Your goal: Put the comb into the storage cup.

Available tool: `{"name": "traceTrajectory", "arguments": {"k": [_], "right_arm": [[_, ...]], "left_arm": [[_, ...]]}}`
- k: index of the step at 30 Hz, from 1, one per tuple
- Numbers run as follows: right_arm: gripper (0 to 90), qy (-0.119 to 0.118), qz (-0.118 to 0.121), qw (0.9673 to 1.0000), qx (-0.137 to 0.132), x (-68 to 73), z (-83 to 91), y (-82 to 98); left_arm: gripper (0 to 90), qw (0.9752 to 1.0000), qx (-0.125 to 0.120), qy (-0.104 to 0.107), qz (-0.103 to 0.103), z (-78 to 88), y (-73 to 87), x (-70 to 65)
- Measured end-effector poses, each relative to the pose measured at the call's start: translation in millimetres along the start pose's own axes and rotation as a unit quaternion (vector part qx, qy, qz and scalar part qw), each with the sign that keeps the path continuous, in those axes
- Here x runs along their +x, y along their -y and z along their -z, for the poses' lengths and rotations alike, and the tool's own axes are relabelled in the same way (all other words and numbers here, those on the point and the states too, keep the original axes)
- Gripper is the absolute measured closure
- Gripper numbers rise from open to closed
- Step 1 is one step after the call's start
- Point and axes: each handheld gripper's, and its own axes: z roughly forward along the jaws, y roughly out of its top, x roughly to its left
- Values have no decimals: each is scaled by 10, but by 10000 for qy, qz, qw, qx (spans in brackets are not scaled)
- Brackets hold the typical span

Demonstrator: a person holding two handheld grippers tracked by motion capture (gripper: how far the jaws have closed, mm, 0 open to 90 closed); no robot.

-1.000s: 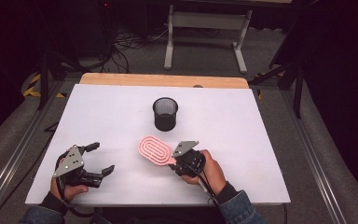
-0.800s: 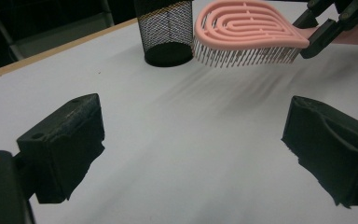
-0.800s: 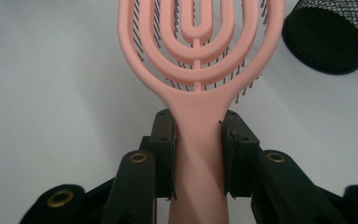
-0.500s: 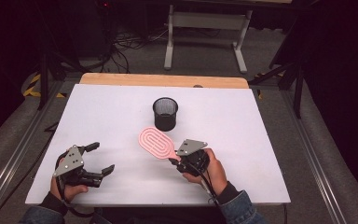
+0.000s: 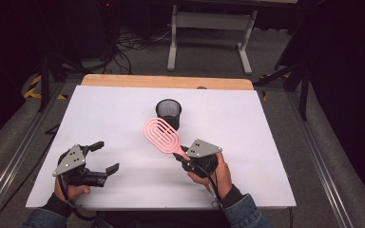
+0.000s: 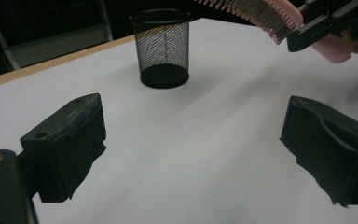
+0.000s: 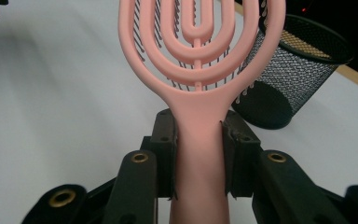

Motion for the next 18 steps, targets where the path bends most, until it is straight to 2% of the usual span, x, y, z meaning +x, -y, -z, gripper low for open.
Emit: {"name": "traceTrajectory", "arguments": {"k": [7, 11, 14, 18], "right_arm": [[696, 172, -10, 9995, -272, 6, 36, -8], [697, 233, -38, 9990, -379, -1, 59, -6], [697, 318, -39, 9982, -509, -1, 80, -9], [697, 409, -1, 9972, -623, 16, 90, -18]], "left_arm": [[88, 9990, -82, 427, 112, -292, -274, -98], [87, 9981, -56, 605, 87, -482, -414, -204], [93, 9976, -66, 667, 152, -651, -523, -296], [111, 9952, -235, 850, 425, -820, -643, -346]]}}
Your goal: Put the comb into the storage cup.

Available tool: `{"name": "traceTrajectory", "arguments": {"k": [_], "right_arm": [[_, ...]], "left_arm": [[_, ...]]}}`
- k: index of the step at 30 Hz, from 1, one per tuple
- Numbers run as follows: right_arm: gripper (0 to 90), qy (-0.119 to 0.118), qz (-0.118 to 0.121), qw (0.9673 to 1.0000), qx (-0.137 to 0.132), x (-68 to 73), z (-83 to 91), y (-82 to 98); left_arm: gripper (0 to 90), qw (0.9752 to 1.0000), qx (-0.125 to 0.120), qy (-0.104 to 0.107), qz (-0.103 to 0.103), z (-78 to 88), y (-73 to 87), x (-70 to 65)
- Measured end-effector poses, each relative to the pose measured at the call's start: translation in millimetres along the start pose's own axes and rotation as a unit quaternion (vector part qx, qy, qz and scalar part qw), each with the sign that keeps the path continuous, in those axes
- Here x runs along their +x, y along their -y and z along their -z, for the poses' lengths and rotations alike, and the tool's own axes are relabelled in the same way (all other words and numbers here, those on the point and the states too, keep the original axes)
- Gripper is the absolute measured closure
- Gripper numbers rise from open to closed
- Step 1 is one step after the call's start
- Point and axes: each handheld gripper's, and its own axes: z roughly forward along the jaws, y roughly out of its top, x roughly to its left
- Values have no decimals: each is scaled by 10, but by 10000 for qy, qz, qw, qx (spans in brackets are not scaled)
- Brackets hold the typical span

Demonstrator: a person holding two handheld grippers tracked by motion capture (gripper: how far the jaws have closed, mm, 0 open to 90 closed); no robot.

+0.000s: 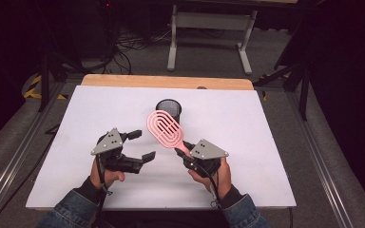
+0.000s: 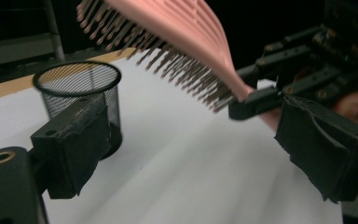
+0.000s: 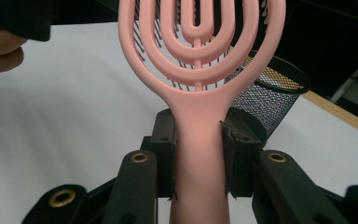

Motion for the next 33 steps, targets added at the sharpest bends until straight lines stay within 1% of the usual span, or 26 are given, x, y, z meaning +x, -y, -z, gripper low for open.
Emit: {"name": "traceTrajectory", "arguments": {"k": [3, 5, 7, 8, 10, 11, 13, 14, 15, 18, 20, 22, 23, 24, 25, 28, 29, 31, 33], "right_arm": [[697, 76, 35, 9999, -69, 15, 3, -8], [697, 103, 51, 9999, -100, 32, -1, -10], [697, 110, 90, 9998, -128, 54, -8, -10], [697, 134, 106, 9997, -154, 67, -9, -9], [697, 134, 167, 9996, -205, 90, -10, -11], [697, 164, 222, 9994, -202, 106, -11, -15], [697, 157, 250, 9993, -227, 122, -13, -16], [697, 152, 273, 9993, -222, 131, -15, -16], [697, 181, 322, 9991, -227, 144, -17, -15], [697, 199, 341, 9989, -267, 159, -15, -17], [697, 202, 336, 9987, -318, 158, -10, -17], [698, 226, 387, 9983, -363, 166, -9, -17], [698, 250, 418, 9981, -385, 172, -9, -18], [698, 254, 427, 9980, -402, 177, -7, -19], [699, 274, 446, 9977, -422, 182, -6, -19], [700, 309, 483, 9973, -458, 198, -5, -21], [700, 317, 484, 9972, -465, 200, -5, -21], [700, 296, 461, 9972, -511, 198, -1, -20], [699, 250, 457, 9971, -553, 199, 5, -25]], "left_arm": [[122, 9995, -123, 131, 243, -100, -57, -20], [127, 9985, -212, 254, 430, -167, -90, -24], [133, 9980, -208, 308, 520, -240, -110, -42], [134, 9974, -222, 370, 579, -273, -113, -44], [143, 9969, -176, 386, 659, -340, -116, -53], [165, 9965, -187, 425, 698, -366, -114, -57], [190, 9964, -185, 458, 688, -405, -115, -73], [225, 9964, -213, 472, 665, -414, -118, -84], [240, 9963, -283, 457, 671, -414, -120, -88], [307, 9958, -400, 419, 712, -403, -127, -77], [375, 9950, -510, 442, 741, -382, -127, -60], [444, 9936, -661, 441, 809, -370, -120, -42], [518, 9925, -727, 479, 856, -362, -117, -29], [550, 9908, -821, 582, 906, -354, -116, -14], [566, 9901, -846, 648, 913, -348, -119, -9], [594, 9893, -929, 794, 803, -341, -136, -36], [605, 9897, -934, 817, 718, -337, -147, -56], [619, 9888, -1002, 897, 641, -327, -170, -94], [627, 9892, -1012, 919, 536, -316, -201, -123]]}}
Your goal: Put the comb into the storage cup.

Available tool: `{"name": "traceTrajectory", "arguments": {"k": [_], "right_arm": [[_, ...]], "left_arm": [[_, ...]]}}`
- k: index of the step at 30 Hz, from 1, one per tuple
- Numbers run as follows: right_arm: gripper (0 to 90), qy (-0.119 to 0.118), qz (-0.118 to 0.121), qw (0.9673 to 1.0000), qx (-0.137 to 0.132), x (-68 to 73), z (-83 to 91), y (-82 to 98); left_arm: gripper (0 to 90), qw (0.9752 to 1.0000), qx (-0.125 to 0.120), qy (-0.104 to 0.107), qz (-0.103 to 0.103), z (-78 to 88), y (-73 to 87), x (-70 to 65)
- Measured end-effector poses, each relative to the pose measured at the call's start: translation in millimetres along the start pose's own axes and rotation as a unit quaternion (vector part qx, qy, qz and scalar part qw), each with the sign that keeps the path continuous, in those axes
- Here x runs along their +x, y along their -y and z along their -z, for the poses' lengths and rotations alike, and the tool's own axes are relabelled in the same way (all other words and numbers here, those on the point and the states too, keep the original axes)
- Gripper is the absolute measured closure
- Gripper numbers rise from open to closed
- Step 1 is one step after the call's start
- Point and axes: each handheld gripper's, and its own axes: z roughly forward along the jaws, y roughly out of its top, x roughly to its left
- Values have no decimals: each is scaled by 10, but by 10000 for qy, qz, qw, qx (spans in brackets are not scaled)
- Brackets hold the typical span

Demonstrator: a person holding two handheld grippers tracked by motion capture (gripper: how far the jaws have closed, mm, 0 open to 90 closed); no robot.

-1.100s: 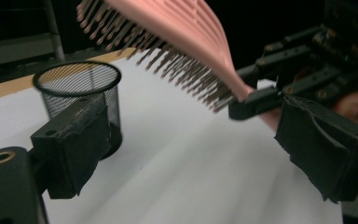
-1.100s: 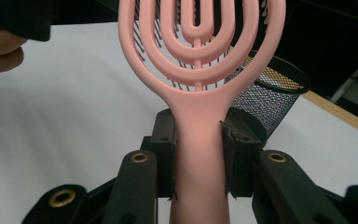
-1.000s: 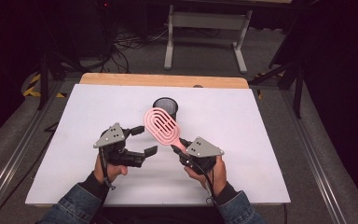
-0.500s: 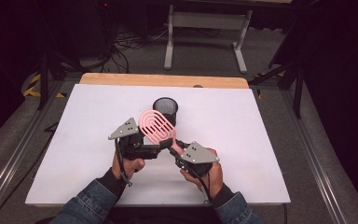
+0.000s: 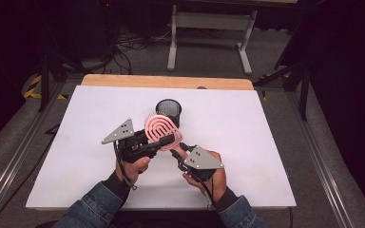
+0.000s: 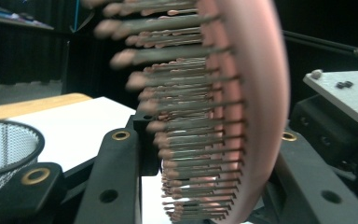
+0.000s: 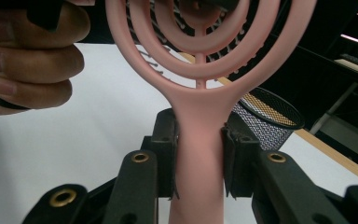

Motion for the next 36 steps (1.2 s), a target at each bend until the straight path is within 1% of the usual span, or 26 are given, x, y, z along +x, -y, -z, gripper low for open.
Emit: {"name": "traceTrajectory", "arguments": {"k": [2, 5, 6, 8, 11, 13, 14, 17, 21, 24, 26, 28, 30, 33, 36], "right_arm": [[684, -15, -24, 10000, -49, 1, 9, -3], [675, -58, -93, 9999, -34, -7, 8, 3], [664, -89, -134, 9999, -58, -12, 11, 5], [643, -133, -155, 9998, -52, -13, 12, 5], [602, -198, -215, 9995, -89, -20, 37, 3], [548, -265, -226, 9993, -149, -34, 63, 2], [525, -276, -221, 9992, -168, -38, 75, 0], [471, -315, -174, 9990, -251, -72, 138, -17], [384, -249, -215, 9988, -370, -140, 229, -8], [317, -133, -272, 9985, -466, -210, 302, 11], [265, 23, -279, 9986, -448, -252, 337, 31], [246, 86, -299, 9984, -479, -289, 374, 55], [212, 267, -249, 9985, -419, -320, 404, 78], [193, 332, -361, 9979, -429, -365, 436, 109], [168, 362, -368, 9978, -419, -381, 462, 131]], "left_arm": [[629, 10000, -66, -45, 2, 9, -15, -7], [631, 9998, -111, -128, -38, 41, -46, 1], [632, 9998, -115, -169, -47, 47, -52, 1], [632, 9997, -112, -185, -91, 71, -72, 5], [632, 9994, -113, -290, -135, 117, -94, 19], [632, 9992, -135, -357, -147, 148, -103, 39], [633, 9991, -151, -378, -130, 165, -109, 53], [633, 9986, -139, -473, -203, 203, -127, 63], [633, 9978, -108, -604, -265, 245, -134, 87], [633, 9969, -82, -701, -350, 275, -146, 97], [633, 9963, -73, -752, -400, 306, -159, 112], [633, 9955, -83, -828, -447, 340, -172, 126], [633, 9950, -108, -889, -438, 367, -182, 137], [633, 9944, -100, -937, -480, 403, -194, 157], [633, 9936, -110, -1001, -508, 442, -211, 169]]}}
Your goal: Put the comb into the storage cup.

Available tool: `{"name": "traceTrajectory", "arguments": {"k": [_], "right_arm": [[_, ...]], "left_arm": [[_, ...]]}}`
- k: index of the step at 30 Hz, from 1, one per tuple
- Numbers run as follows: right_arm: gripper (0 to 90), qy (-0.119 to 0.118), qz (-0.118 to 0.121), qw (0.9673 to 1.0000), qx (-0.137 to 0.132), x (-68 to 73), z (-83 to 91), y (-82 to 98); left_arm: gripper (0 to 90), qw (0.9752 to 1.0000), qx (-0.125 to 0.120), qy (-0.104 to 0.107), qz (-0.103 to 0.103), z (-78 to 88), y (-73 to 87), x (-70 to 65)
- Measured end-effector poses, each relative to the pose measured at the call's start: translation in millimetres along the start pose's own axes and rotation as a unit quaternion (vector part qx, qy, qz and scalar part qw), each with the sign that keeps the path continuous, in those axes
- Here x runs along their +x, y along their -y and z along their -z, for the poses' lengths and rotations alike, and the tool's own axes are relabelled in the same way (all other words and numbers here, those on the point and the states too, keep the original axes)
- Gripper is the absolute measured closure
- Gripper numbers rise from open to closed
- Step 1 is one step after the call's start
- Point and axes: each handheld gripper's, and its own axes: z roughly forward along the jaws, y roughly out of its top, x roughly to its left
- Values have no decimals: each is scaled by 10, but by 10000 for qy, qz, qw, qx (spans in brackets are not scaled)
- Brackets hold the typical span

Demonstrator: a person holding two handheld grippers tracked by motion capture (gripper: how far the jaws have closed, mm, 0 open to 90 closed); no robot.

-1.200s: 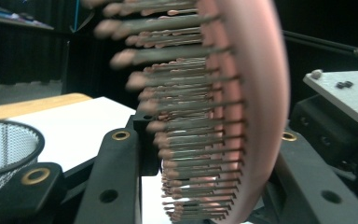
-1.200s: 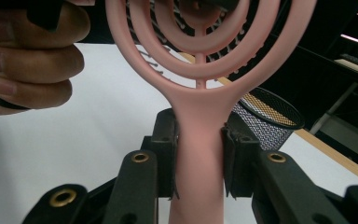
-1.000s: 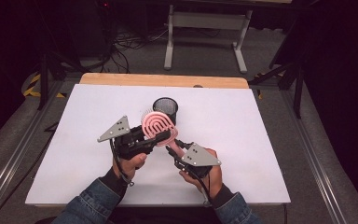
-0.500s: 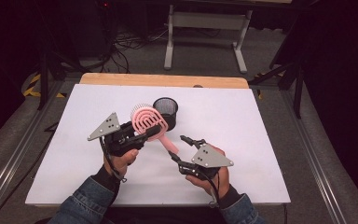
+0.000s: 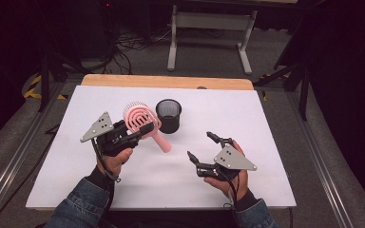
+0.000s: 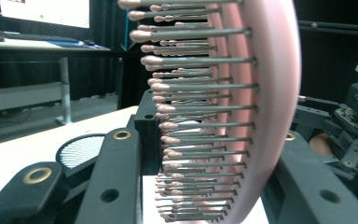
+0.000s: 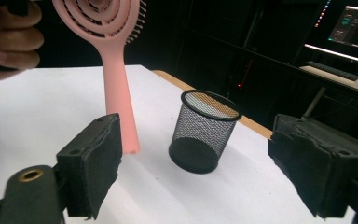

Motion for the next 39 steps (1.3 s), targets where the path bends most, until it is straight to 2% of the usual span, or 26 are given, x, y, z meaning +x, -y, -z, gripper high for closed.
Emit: {"name": "traceTrajectory", "arguments": {"k": [12, 20, 22, 26, 27, 31, 39], "right_arm": [[64, 120, -99, 9997, 177, -80, 89, 137], [41, 279, -56, 9989, 381, -166, 217, 336], [41, 346, -126, 9988, 323, -190, 255, 365], [41, 428, -170, 9981, 398, -231, 292, 422], [40, 457, -140, 9979, 445, -234, 302, 441], [41, 471, -116, 9976, 499, -239, 318, 478], [41, 337, -78, 9977, 575, -236, 306, 493]], "left_arm": [[633, 9998, -40, -190, -110, 92, -63, 62], [633, 9993, -13, -294, -211, 87, -124, 81], [633, 9990, 10, -358, -257, 78, -147, 81], [633, 9986, 23, -397, -339, 63, -220, 85], [633, 9983, 20, -410, -414, 52, -299, 89], [633, 9976, 83, -419, -545, 8, -419, 106], [633, 9962, 41, -510, -706, -33, -667, 146]]}}
